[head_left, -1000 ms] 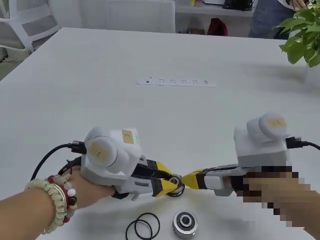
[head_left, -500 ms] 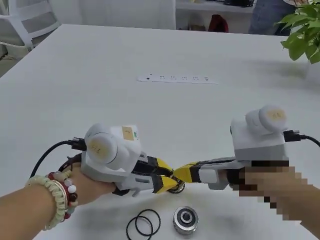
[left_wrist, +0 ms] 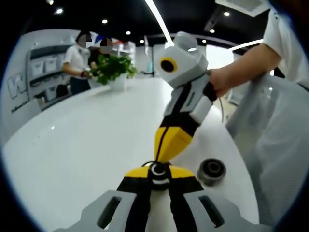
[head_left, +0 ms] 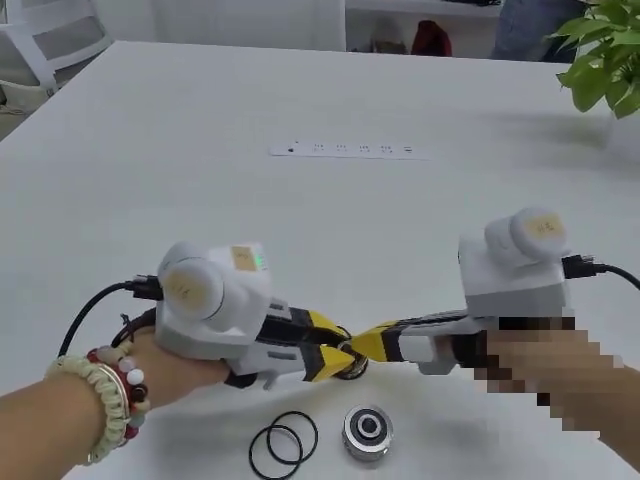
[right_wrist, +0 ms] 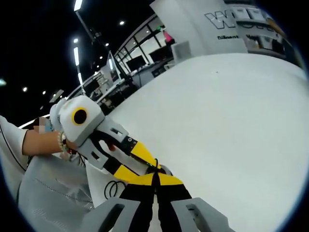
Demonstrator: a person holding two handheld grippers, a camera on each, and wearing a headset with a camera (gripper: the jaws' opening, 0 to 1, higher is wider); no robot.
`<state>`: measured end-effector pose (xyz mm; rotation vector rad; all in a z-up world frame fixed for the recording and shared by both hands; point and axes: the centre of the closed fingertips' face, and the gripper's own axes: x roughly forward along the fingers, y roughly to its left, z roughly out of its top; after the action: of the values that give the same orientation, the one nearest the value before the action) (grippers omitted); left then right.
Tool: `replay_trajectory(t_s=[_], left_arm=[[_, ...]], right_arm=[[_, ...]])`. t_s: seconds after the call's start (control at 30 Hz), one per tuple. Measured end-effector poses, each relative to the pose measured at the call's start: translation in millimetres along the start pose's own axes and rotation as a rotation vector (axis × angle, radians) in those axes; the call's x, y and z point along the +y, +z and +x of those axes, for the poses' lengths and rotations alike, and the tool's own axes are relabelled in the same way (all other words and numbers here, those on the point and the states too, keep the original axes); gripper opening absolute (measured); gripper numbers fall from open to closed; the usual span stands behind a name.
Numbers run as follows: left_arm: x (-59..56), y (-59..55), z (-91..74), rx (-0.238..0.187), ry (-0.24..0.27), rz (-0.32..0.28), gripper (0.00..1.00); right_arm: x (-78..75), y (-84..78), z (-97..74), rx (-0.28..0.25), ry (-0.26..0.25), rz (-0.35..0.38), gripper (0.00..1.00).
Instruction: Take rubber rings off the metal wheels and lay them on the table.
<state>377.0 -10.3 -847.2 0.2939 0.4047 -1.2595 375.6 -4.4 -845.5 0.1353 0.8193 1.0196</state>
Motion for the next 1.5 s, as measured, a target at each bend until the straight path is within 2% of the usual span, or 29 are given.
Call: replay_trajectory(t_s=[0.1,0.3,0.43,0.53,0.63,0.7,0.93,1.27,1.4,1.5], left_arm=[[-3.1,0.8,-1.6,0.025,-0.019,0.025,0.17],[-0.2,11.9,-12.9,0.009,-0.027,0.024,0.23],[1.1,16.8,-24.2,0.023,-0.03,0.051,0.3],[2.3,24.9,-34.9,0.017,-0.017,0.036,0.38],[-4.1,28.1,-42.6,0.024,-0.023,0.035,0.46],[-7.8,29.8,-48.3,0.032,-0.023,0.063,0.49],[-19.0,40.7,-67.2,0.032,-0.034,0.086,0.57],[-22.3,61.5,-103.9,-0.003,0.023,0.122,0.67],[-22.5,59.8,-118.5,0.0,0.055,0.114,0.71],[-21.6,53.6,-129.4,0.017,0.088,0.12,0.76]], right_arm=[[-0.1,0.9,-1.5,-0.003,-0.002,0.005,0.0],[0.8,8.4,-5.8,-0.028,0.002,0.009,0.0],[5.0,13.5,-9.3,-0.042,0.008,0.01,0.0],[6.3,14.0,-10.8,-0.04,0.014,0.0,0.0],[10.4,14.6,-13.1,-0.033,0.018,-0.014,0.0],[13.3,15.8,-14.6,-0.03,0.021,-0.025,0.0],[22.5,17.5,-22.9,-0.02,0.026,-0.044,0.0],[42.0,25.2,-44.6,-0.051,0.046,-0.068,0.0],[48.0,27.0,-55.0,-0.061,0.042,-0.095,0.0],[50.3,29.7,-63.5,-0.072,0.037,-0.103,0.0]])
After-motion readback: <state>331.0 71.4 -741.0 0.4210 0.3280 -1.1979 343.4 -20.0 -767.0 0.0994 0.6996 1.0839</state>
